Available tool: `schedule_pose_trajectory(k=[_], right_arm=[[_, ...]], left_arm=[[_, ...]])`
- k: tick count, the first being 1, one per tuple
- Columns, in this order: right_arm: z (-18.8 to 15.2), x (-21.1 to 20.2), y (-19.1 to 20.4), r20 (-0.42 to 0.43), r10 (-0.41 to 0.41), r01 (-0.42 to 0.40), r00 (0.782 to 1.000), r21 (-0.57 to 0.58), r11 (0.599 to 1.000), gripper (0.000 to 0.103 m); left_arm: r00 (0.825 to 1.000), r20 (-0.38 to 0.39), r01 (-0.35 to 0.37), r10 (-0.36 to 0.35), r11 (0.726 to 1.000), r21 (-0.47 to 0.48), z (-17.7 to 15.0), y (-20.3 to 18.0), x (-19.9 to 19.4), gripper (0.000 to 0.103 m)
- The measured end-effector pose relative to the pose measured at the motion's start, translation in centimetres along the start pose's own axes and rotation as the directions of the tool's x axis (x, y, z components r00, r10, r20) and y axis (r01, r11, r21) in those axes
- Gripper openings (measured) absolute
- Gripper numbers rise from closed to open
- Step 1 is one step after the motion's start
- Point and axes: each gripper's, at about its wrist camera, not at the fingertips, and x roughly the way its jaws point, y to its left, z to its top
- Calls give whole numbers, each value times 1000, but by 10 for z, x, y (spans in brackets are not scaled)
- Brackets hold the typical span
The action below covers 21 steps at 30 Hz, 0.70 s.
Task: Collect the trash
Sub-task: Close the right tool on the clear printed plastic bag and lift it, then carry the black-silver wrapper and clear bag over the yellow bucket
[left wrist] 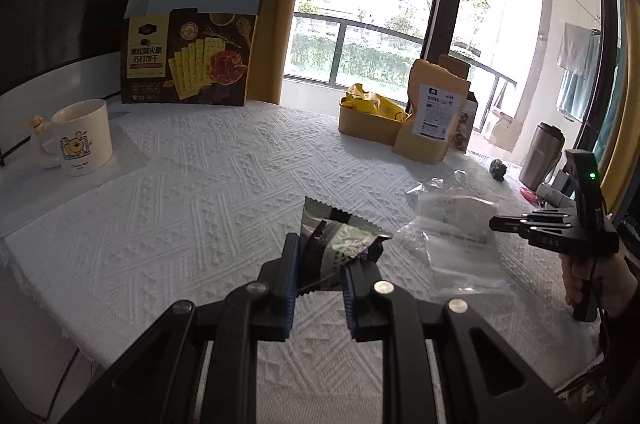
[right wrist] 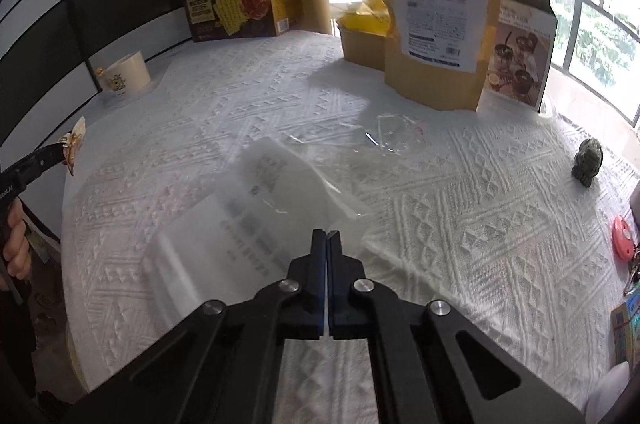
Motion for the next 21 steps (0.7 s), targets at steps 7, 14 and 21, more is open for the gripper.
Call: schedule_pose_trajectory(k=[7, 14, 21], right_arm=[[-3, -51, 37, 102, -66, 75, 993, -84, 994, 0], [-4, -104, 74, 182, -100, 130, 978, -158, 979, 0], [-10, -155, 109, 252, -110, 165, 961, -209, 964, 0]], left_arm=[[1000, 22, -6, 7, 1000, -17, -3, 5, -32, 18], [999, 42, 1, 0, 1000, -16, -8, 1, -65, 18], [998, 67, 5, -5, 1000, -2, -15, -6, -98, 18]])
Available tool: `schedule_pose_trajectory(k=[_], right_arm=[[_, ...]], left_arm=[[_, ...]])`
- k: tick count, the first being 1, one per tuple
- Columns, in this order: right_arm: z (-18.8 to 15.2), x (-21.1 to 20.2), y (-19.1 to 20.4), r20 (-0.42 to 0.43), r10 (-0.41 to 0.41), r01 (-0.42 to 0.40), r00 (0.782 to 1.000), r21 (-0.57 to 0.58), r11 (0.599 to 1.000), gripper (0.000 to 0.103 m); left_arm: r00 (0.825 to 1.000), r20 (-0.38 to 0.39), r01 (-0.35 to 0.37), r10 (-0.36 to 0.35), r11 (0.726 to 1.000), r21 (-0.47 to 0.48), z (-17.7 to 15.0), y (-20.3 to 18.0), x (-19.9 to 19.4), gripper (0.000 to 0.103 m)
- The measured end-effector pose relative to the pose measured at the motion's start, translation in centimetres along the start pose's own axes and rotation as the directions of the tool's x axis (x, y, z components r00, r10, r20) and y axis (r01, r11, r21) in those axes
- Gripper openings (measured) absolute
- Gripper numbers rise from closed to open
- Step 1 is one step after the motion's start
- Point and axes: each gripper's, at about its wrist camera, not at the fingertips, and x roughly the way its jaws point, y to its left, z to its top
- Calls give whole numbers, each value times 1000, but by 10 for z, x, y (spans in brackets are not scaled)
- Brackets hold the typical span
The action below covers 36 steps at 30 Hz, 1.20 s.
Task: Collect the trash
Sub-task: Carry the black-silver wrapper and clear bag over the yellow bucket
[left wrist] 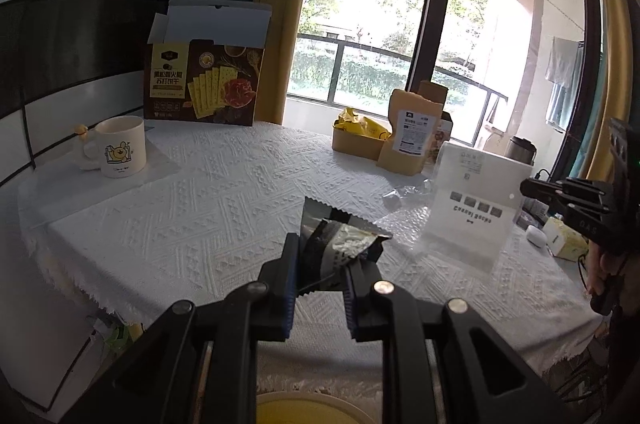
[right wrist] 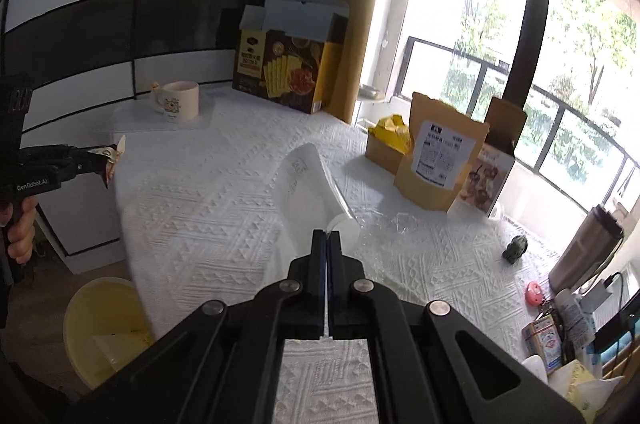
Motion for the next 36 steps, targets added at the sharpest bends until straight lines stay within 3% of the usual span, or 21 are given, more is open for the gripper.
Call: schedule_pose_trajectory(k=[20, 29, 36], right_arm=[[8, -120, 87, 140, 49, -30, 989, -132, 991, 0], [-1, -141, 136, 176, 159, -130, 971, -169, 977, 0], [-14, -133, 173, 169, 263, -234, 950, -174, 957, 0]], left_arm=[[998, 61, -31, 32, 999, -7, -19, -3, -87, 18], [997, 56, -57, 58, 998, -18, -40, 4, -120, 18], [998, 34, -60, 61, 997, -48, -64, 17, -131, 18]])
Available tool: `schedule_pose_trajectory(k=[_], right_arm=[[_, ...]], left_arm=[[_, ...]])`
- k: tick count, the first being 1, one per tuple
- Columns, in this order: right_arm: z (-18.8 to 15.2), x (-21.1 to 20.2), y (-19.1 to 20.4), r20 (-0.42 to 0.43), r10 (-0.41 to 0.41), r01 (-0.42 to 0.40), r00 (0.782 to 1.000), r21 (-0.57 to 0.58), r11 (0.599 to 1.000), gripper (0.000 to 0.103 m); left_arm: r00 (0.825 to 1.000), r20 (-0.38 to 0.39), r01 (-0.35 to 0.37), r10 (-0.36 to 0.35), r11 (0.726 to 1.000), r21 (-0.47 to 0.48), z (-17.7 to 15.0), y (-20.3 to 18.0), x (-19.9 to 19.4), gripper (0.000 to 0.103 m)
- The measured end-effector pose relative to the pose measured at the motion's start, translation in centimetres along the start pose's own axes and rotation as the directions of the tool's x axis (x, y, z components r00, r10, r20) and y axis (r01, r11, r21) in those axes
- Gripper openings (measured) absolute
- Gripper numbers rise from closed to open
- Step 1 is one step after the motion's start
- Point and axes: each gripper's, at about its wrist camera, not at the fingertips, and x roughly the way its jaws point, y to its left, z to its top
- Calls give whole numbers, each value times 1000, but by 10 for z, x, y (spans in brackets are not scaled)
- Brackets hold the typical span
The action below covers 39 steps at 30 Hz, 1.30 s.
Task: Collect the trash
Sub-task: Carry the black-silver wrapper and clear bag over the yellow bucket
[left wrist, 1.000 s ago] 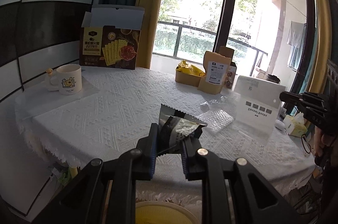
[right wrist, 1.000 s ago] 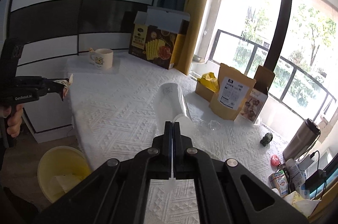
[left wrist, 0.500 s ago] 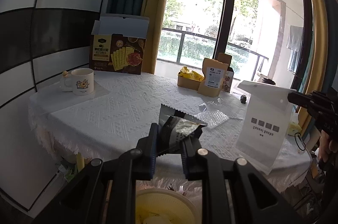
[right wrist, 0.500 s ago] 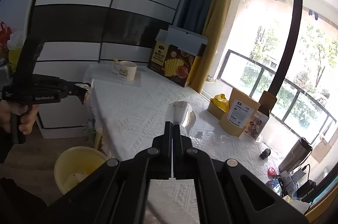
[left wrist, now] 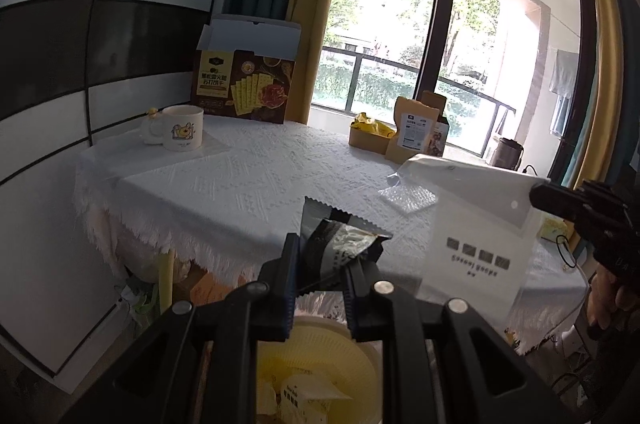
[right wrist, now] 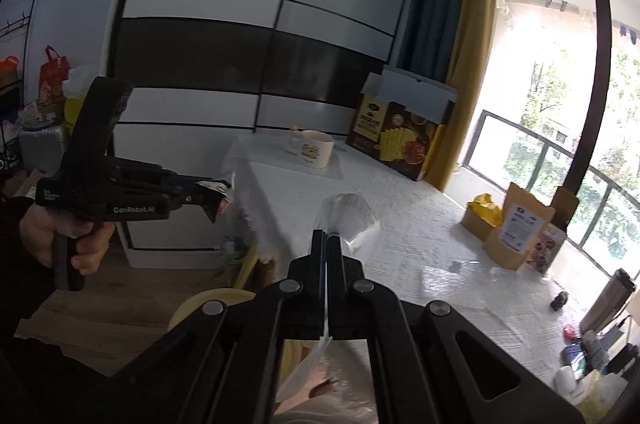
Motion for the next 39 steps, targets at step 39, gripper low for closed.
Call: schedule_pose_trajectory(k=[39], right_arm=[[-150, 180, 69, -428, 252, -193, 868, 178, 965, 2]], left_arm=[[924, -382, -67, -9, 980, -186, -137, 64, 102, 19]])
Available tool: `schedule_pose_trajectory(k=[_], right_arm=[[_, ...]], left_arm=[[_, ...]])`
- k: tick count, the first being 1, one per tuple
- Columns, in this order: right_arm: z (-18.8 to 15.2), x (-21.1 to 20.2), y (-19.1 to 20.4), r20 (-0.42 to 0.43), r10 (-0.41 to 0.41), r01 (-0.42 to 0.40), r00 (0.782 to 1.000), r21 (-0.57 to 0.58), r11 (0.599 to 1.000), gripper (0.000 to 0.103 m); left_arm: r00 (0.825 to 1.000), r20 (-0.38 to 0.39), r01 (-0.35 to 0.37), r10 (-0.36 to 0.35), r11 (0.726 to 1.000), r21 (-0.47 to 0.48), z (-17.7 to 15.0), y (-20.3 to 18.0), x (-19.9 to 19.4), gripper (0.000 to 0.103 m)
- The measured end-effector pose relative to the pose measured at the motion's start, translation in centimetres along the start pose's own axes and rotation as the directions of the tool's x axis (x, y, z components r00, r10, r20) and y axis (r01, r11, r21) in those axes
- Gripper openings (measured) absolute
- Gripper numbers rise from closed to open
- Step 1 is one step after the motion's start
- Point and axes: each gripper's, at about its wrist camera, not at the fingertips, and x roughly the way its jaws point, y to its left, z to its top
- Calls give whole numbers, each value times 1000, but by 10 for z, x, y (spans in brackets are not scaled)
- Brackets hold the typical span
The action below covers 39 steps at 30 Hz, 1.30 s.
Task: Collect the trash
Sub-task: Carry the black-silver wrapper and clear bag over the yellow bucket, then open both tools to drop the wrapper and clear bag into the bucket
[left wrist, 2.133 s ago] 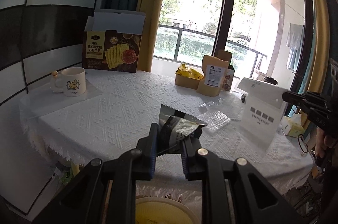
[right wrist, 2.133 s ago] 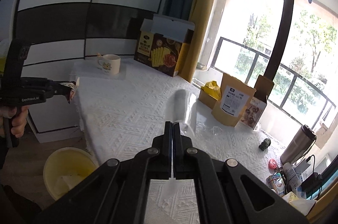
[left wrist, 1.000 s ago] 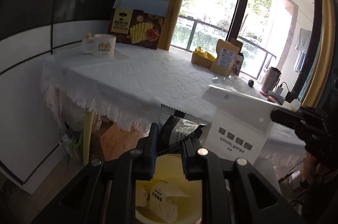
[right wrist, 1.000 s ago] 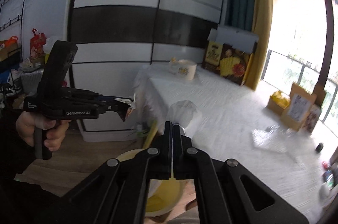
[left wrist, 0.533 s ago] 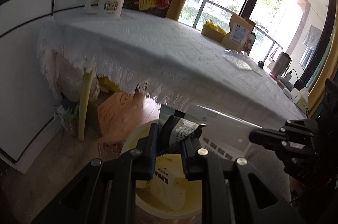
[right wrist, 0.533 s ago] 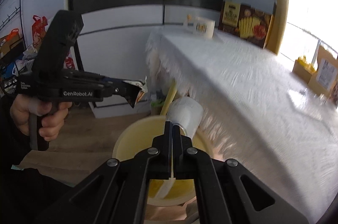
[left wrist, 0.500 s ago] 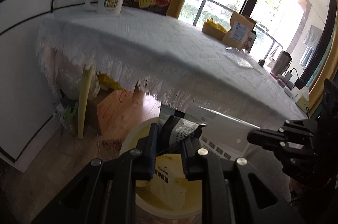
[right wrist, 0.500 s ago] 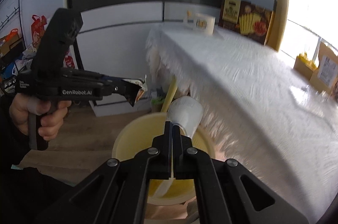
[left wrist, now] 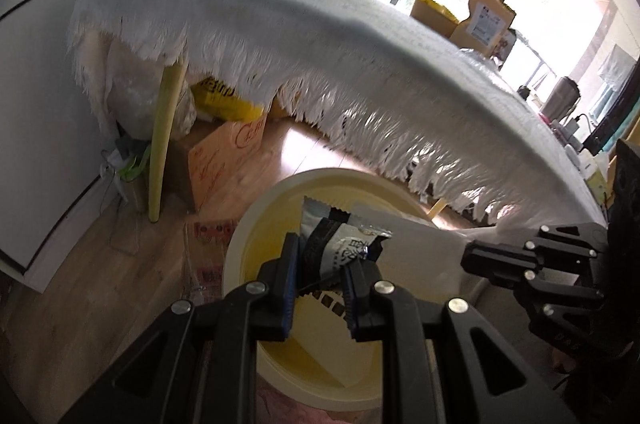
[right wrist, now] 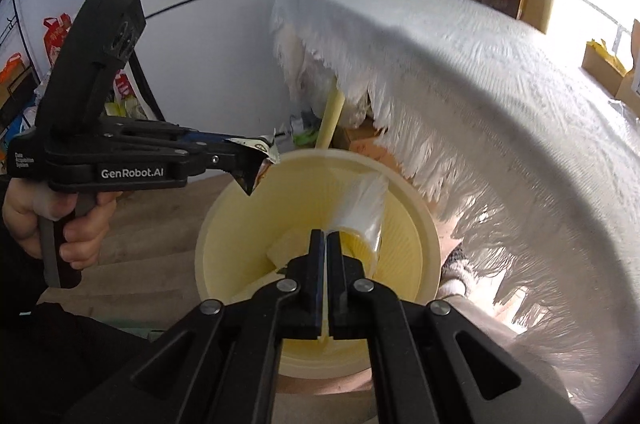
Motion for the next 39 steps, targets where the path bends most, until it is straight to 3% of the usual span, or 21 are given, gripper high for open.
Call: schedule_pose_trajectory(k=[7, 10, 19, 39], right_arm=[[0, -12, -5, 20, -6, 6, 1000, 14, 1000, 4], [-1, -19, -8, 31, -14, 13, 999, 21, 1000, 4], [-9, -42, -22, 77, -40, 36, 996, 55, 998, 4], [-31, -109, -54, 202, -93, 66, 975, 138, 988, 4]], left_arm=[[1000, -17, -11, 11, 1000, 11, -2, -5, 4, 37], [1000, -11, -12, 12, 1000, 12, -2, -8, 1, 39], [1000, 0, -22, 22, 999, 34, 0, -20, -8, 41], [994, 105, -15, -1, 988, 155, 22, -85, -35, 43]])
